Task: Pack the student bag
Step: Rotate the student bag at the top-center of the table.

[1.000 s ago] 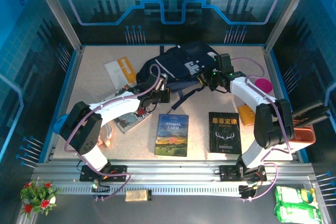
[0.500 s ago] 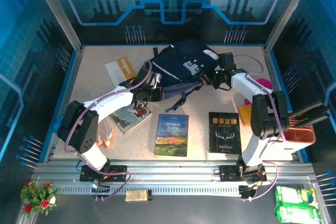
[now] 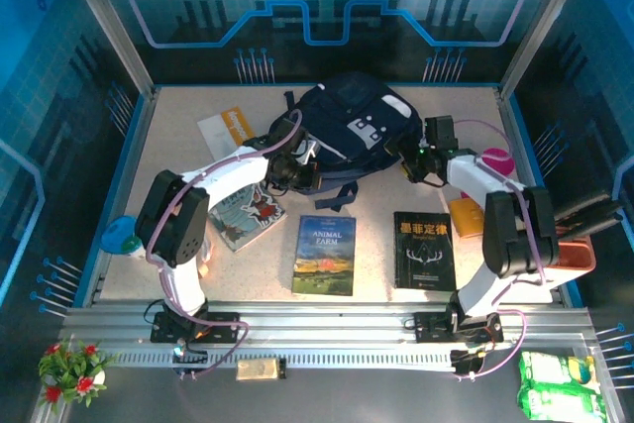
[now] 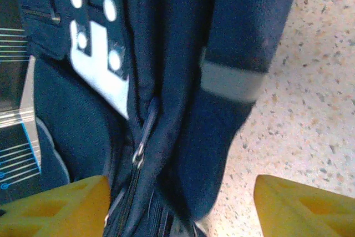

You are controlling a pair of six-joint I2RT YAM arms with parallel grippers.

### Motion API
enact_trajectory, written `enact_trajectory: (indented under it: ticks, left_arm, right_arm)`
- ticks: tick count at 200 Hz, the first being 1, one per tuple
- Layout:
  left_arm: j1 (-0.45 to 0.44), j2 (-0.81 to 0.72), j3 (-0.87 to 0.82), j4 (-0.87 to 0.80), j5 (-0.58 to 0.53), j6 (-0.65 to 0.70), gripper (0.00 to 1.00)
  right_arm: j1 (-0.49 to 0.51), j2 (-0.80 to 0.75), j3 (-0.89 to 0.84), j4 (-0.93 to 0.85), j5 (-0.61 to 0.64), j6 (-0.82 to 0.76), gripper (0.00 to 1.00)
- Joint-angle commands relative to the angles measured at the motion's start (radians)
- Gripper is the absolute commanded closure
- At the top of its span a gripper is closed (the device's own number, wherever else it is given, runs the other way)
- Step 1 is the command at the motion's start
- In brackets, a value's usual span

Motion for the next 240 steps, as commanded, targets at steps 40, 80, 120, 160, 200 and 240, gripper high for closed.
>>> enact_trajectory:
  ticks: [40, 80, 120, 160, 200, 240]
  left_arm:
    - [-0.055, 0.046, 0.108, -0.043, 0.05, -0.02, 1.0]
    - [-0.088, 0.057, 0.137, -0.05, 0.066, -0.028, 1.0]
    - [-0.102, 0.058, 0.152, -0.042, 0.089, -0.048, 1.0]
    - [-0.106, 0.06, 0.156, -0.042, 0.112, -0.052, 1.0]
    - [-0.107, 0.064, 0.158, -0.045, 0.148, -0.054, 1.0]
    - [-0.101, 0.064, 0.167, -0.1, 0.151, -0.026, 1.0]
  right_arm:
    - [0.162, -0.087, -0.126, 0.21, 0.034, 0.322, 0.16]
    - [0.237, -0.013, -0.147, 0.324, 0.021, 0.408, 0.15]
    - [0.287, 0.017, -0.173, 0.352, 0.044, 0.449, 0.17]
    - [0.304, 0.033, -0.218, 0.433, 0.056, 0.483, 0.23]
    - [0.308, 0.1, -0.23, 0.558, 0.043, 0.509, 0.37]
    - [0.294, 0.11, -0.227, 0.589, 0.06, 0.489, 0.65]
